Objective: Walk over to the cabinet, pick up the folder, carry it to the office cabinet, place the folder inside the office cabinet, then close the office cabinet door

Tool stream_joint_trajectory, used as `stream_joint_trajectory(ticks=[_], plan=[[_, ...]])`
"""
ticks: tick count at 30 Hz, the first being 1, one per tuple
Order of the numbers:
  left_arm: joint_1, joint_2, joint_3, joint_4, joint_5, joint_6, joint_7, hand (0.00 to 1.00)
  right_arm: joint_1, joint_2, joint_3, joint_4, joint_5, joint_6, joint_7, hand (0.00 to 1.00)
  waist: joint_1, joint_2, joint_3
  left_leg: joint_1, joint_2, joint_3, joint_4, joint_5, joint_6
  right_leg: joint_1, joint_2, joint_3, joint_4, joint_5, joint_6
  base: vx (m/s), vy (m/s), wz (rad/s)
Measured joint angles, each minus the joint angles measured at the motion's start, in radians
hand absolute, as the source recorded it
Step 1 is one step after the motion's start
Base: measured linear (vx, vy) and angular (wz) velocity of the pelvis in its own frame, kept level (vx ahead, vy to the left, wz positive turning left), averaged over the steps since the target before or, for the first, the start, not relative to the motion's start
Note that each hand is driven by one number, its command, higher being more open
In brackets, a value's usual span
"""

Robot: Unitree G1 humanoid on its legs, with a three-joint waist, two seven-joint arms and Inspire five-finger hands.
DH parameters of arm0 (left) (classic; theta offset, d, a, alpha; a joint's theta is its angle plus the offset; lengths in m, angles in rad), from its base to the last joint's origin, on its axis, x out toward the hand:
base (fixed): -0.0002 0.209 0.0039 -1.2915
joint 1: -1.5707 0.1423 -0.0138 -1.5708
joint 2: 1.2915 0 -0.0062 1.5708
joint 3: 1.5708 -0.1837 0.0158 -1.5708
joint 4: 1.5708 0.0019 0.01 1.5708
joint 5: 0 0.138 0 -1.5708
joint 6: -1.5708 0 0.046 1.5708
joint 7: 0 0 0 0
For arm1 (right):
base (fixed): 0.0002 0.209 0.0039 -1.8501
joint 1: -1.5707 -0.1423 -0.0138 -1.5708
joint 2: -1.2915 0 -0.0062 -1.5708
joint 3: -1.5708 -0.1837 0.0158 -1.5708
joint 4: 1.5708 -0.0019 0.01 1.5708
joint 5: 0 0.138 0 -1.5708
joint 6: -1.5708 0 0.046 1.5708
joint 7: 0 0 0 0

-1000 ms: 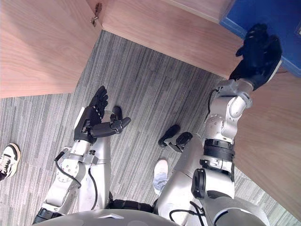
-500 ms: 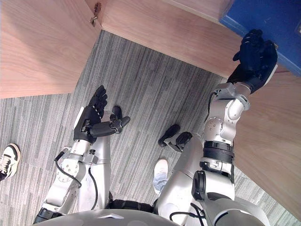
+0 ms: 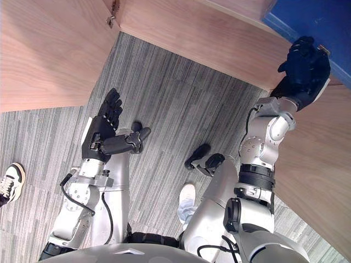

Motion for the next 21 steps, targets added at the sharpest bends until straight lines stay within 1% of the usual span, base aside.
stream_joint_trajectory(ticks=[4, 9, 12, 15, 21], plan=[[-0.007, -0.005, -0.010, -0.011, 0.000, 0.000, 0.001, 1.00, -0.041, -0.053, -0.015, 0.024, 0.002, 0.019, -0.021, 0.00, -0.002, 0.000, 0.000, -0.008, -0.006, -0.005, -0.017, 0.014, -0.001, 0.000, -0.007, -0.015, -0.014, 0.007, -0.003, 0.00, 0.000, 0.05], [-0.007, -0.006, -0.036, -0.027, -0.022, 0.000, 0.001, 1.00, -0.147, -0.185, -0.021, 0.090, 0.018, 0.027, -0.023, 0.00, -0.001, 0.000, 0.000, -0.017, -0.010, -0.013, -0.026, 0.023, 0.001, 0.005, -0.007, -0.031, -0.028, 0.018, -0.004, 0.00, 0.004, 0.02], [-0.007, -0.007, -0.038, -0.027, -0.032, 0.000, 0.001, 1.00, -0.205, -0.241, -0.021, 0.131, 0.022, 0.032, -0.022, 0.00, -0.001, 0.000, 0.000, -0.017, -0.016, -0.016, -0.035, 0.032, 0.002, 0.008, -0.009, -0.037, -0.033, 0.020, -0.004, -0.01, -0.005, 0.07], [-0.006, -0.008, -0.039, -0.027, -0.042, 0.000, 0.001, 1.00, -0.246, -0.288, -0.017, 0.180, 0.059, 0.043, -0.020, 0.00, 0.001, 0.000, 0.000, -0.019, -0.020, -0.024, -0.038, 0.037, -0.002, 0.011, -0.010, -0.044, -0.033, 0.020, -0.004, -0.01, -0.011, 0.06], [-0.006, -0.008, -0.060, -0.027, -0.042, 0.000, -0.001, 1.00, -0.266, -0.303, -0.013, 0.220, 0.087, 0.043, -0.017, 0.00, 0.001, 0.000, 0.000, -0.032, -0.021, -0.032, -0.035, 0.040, -0.001, 0.011, -0.010, -0.057, -0.032, 0.020, -0.004, 0.00, -0.001, 0.01]])
